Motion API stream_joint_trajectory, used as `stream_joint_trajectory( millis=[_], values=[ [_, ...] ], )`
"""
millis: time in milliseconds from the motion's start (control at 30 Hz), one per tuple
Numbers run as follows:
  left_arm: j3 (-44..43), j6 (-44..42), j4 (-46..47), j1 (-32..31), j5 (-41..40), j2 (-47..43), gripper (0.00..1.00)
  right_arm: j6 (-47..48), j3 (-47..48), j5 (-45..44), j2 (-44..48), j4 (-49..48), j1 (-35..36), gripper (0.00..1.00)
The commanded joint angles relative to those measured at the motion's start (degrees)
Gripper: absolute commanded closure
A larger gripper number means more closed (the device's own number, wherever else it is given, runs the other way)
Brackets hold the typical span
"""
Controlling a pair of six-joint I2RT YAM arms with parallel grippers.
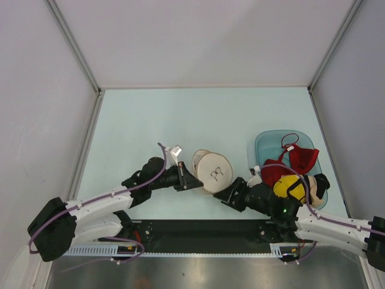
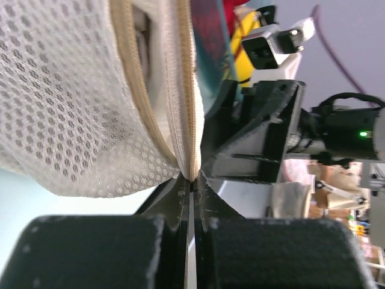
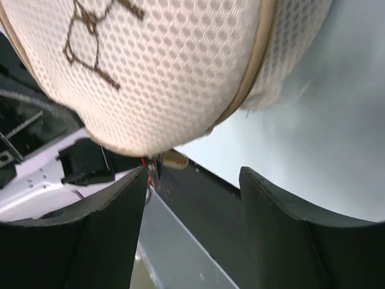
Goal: Place the bra in the laundry bag and zip it closed
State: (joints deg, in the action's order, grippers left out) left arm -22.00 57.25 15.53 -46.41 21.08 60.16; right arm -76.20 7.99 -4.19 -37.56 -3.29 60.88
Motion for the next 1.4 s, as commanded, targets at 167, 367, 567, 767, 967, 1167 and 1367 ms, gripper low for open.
stream_joint_trajectory(
  millis=[167,367,567,767,967,1167,1367],
  values=[
    [-1.29,4.71,4.33,0.53,2.83,-3.74,1.0,-3.25,1.24,-10.05,-0.58,-6.29,0.2,0.38],
    [0.11,4.88,4.69,0.53,3.09,-4.61,1.0,-2.99,2.91,-10.76,-3.57,-8.66,-0.15,0.46],
    [1.78,5.41,4.77,0.8,2.74,-5.58,1.0,-2.11,4.32,-12.07,-1.47,-7.35,-0.15,0.42],
    [1.17,5.24,4.25,1.06,2.83,-5.67,1.0,-2.9,3.26,-13.13,-0.67,-7.08,-0.06,0.31],
    [1.96,5.59,4.51,0.97,3.44,-5.93,1.0,-2.02,2.82,-13.92,-1.29,-10.86,-0.68,0.32],
    [2.4,5.32,3.11,1.06,2.83,-7.25,1.0,-2.02,3.96,-14.27,0.82,-8.67,-0.59,0.3],
    [3.1,5.32,3.46,1.24,2.82,-7.16,1.0,-2.8,3.27,-14.89,5.12,-4.36,-0.68,0.25]
  ],
)
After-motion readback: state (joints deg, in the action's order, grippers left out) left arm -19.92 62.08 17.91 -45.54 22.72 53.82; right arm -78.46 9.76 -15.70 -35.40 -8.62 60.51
